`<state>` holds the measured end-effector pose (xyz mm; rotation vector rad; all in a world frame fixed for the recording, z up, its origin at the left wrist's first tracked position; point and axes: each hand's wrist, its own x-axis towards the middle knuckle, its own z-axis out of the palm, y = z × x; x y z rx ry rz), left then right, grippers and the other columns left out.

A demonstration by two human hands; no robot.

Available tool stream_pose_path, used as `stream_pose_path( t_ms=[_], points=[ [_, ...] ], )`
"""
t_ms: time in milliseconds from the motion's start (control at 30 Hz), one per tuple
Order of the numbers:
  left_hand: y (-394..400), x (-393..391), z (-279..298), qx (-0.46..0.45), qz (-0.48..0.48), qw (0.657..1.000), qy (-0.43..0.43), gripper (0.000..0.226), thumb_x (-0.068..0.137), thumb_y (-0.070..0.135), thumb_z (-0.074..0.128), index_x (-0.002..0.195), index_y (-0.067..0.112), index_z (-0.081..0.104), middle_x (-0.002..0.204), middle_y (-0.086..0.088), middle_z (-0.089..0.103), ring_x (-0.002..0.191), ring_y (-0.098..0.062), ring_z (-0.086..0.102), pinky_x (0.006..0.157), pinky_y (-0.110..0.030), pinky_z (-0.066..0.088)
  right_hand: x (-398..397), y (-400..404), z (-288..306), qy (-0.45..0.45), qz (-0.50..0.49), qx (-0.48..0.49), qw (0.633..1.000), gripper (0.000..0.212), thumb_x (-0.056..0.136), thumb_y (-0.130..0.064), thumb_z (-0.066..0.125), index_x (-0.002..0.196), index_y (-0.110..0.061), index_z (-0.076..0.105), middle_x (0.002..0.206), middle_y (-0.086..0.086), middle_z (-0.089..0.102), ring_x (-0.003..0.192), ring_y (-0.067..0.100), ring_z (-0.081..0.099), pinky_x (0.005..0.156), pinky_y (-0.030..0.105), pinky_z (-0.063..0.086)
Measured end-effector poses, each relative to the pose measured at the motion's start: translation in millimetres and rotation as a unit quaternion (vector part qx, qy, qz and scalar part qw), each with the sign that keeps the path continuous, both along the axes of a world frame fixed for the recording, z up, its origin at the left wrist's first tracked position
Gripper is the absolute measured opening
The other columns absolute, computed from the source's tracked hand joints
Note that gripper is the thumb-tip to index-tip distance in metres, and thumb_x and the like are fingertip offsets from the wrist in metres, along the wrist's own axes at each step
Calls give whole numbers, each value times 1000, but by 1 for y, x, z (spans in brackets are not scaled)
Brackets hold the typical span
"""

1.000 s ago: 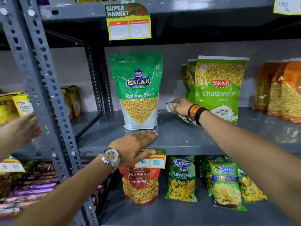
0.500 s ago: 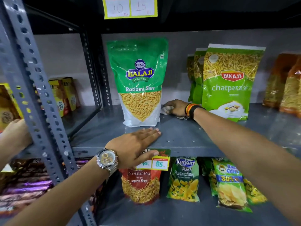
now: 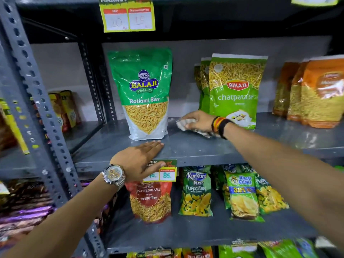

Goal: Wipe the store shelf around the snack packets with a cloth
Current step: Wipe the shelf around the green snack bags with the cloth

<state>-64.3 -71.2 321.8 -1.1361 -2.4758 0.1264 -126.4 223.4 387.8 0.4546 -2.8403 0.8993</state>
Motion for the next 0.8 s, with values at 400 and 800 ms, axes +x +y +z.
stream_pose_path(
  t_ms=[400,800],
  points=[
    [1,0,2,0,16,1000,-20,93,91,77,2,157,18,29,160,-4,37,144,-23,40,110,-44,44,115,29,9,-61,131,14,989,36,90,-19,69,125,-24,66,122,-7,71,109,13,66,101,26,48],
    [9,6,5,32,-8,999,-30,86,92,75,13,155,19,35,158,-2,41,139,-22,47,106,-42,46,156,47,10,-57,48,-23,997,37,90,-17,69,126,-24,66,124,-4,70,108,13,67,94,18,50]
  ],
)
